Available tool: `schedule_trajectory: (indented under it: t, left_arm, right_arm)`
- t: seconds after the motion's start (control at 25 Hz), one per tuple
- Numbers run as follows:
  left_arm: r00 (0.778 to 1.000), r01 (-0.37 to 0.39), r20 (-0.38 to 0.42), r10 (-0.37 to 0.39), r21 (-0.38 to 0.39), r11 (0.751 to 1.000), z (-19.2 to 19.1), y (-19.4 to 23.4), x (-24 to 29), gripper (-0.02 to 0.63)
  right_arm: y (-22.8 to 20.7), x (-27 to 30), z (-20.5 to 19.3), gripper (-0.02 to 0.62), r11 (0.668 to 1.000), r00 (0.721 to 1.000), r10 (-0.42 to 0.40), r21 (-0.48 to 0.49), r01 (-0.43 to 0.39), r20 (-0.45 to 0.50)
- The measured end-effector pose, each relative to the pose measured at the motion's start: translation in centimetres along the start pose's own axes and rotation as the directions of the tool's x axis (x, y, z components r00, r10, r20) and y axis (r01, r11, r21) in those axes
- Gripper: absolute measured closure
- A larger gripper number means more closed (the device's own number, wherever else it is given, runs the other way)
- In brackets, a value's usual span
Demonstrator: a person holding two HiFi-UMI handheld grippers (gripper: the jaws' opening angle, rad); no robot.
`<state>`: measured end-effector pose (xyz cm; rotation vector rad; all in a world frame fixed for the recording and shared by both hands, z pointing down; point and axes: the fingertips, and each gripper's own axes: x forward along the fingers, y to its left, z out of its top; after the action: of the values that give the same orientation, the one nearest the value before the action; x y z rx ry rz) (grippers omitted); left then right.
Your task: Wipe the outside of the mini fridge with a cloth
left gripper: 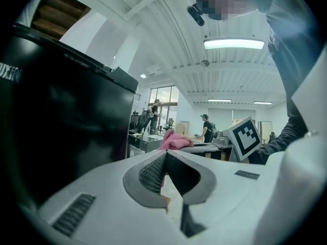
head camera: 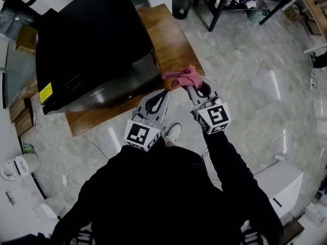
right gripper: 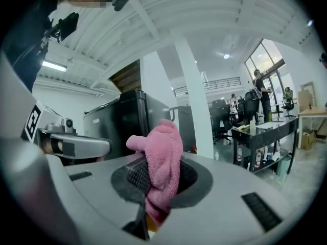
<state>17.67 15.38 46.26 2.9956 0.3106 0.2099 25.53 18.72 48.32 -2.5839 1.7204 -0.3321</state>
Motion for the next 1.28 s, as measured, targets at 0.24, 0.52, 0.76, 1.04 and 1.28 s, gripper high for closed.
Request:
schedule_trajectory:
  t: [0.24, 0.52, 0.76, 1.04, 1.28]
  left_arm:
    - [0.999, 0.054, 0.003, -0.054, -0.029, 0.998, 2.0, -0.3, 0.2, 0.601]
    - [0.984, 0.180, 0.011, -0.180, -0.039, 0.983, 4.9, -0.7, 3.8, 0.601]
    - [0.981, 0.196, 0.018, -0.195, -0.064, 0.978, 5.8, -1.7, 6.1, 0.601]
    - [0.996, 0.082, 0.039, -0.079, -0.074, 0.994, 6.7, -1.0, 13.0, 0.601]
    - [0.989, -0.136, 0.051, 0.141, -0.098, 0.986, 6.6, 1.0, 17.5, 0.600]
  right_arm:
    - [1.2, 0.5, 3.3, 0.532, 0.997, 0.999, 0.043, -0.071, -0.040, 0.034]
    - [-1.6, 3.4, 8.0, 0.532, 0.993, 0.999, 0.019, -0.113, -0.015, 0.033]
    - [-3.3, 5.1, 9.6, 0.532, 0.988, 0.997, 0.062, -0.141, -0.056, 0.041]
    - [-8.6, 9.9, 10.6, 0.532, 0.958, 0.972, 0.233, -0.176, -0.227, 0.016]
    - [-10.5, 14.6, 11.2, 0.532, 0.869, 0.896, 0.444, -0.234, -0.436, -0.022]
